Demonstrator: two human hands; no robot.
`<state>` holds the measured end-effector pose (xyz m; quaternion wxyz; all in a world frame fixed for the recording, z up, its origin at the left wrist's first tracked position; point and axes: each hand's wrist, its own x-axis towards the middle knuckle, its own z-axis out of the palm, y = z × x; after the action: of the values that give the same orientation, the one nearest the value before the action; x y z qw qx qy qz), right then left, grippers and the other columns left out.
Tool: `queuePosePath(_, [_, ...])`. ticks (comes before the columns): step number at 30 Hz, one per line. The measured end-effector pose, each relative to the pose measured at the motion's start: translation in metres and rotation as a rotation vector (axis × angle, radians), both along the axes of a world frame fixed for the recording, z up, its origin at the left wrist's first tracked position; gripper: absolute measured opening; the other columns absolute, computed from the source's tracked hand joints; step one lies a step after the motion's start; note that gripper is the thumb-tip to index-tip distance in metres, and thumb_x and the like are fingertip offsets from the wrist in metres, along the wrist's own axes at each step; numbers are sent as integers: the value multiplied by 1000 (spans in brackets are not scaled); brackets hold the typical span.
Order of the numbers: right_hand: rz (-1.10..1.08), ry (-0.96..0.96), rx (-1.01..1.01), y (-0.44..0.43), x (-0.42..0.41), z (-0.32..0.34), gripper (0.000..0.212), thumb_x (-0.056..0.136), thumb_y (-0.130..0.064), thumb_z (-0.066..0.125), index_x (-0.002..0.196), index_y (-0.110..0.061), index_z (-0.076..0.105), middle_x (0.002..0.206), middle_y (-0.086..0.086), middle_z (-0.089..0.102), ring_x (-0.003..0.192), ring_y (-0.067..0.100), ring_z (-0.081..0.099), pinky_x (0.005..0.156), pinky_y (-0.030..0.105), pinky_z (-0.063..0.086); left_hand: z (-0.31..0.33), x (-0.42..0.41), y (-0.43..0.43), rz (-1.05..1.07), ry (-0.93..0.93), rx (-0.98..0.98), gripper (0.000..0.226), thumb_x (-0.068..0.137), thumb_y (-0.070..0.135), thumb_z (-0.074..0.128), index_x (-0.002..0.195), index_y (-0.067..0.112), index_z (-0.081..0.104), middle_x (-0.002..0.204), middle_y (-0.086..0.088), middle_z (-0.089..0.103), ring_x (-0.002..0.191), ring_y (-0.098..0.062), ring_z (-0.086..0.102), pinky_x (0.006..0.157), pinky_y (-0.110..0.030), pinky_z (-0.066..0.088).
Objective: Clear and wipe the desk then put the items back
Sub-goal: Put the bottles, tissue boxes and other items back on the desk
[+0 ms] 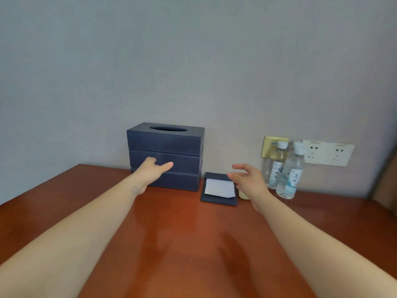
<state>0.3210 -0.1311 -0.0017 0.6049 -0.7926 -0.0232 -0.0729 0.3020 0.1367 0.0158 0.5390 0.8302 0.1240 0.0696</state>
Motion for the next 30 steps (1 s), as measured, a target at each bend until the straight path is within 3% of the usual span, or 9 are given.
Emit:
queuePosePath(5, [-84, -5, -17, -56, -50, 6, 27, 87, -17, 70, 113, -18, 62, 99, 9, 66, 95, 21, 63, 89, 38, 50, 15, -30, -64, -219, 1, 83, 72, 92, 45, 61, 149, 16, 29, 149, -6, 41, 133, -24, 43, 111, -42, 34])
queuePosePath(9, [-137, -11, -29, -102, -96, 12, 26, 84, -20, 72, 109, -22, 64, 93, 5, 66, 78, 18, 63, 73, 30, 51, 22, -56, -121, -364, -10, 96, 70, 92, 45, 61, 149, 17, 31, 146, -5, 43, 127, -20, 48, 100, -35, 39])
queuePosePath(15, [-258, -31, -93, -173, -171, 19, 19, 77, -24, 77, 90, -32, 64, 104, 5, 70, 100, 20, 65, 95, 42, 52, 27, -109, -211, -591, -12, 84, 57, 93, 42, 61, 142, 19, 41, 138, -1, 47, 124, -18, 48, 98, -31, 36])
queuePosePath(25, [-441, -69, -97, -273, -296, 24, 23, 80, -17, 75, 98, -28, 66, 98, 2, 73, 95, 15, 67, 94, 39, 53, 31, -195, -347, -947, -97, 122, 45, 92, 42, 62, 133, 27, 51, 129, 7, 54, 121, -13, 52, 106, -38, 36])
queuePosePath(30, [-580, -93, -122, -319, -360, 32, 25, 80, -19, 76, 102, -26, 67, 97, 1, 72, 94, 18, 68, 89, 36, 55, 30, -223, -399, -1086, -144, 70, 37, 92, 39, 62, 127, 30, 55, 126, 9, 59, 117, -11, 55, 101, -35, 38])
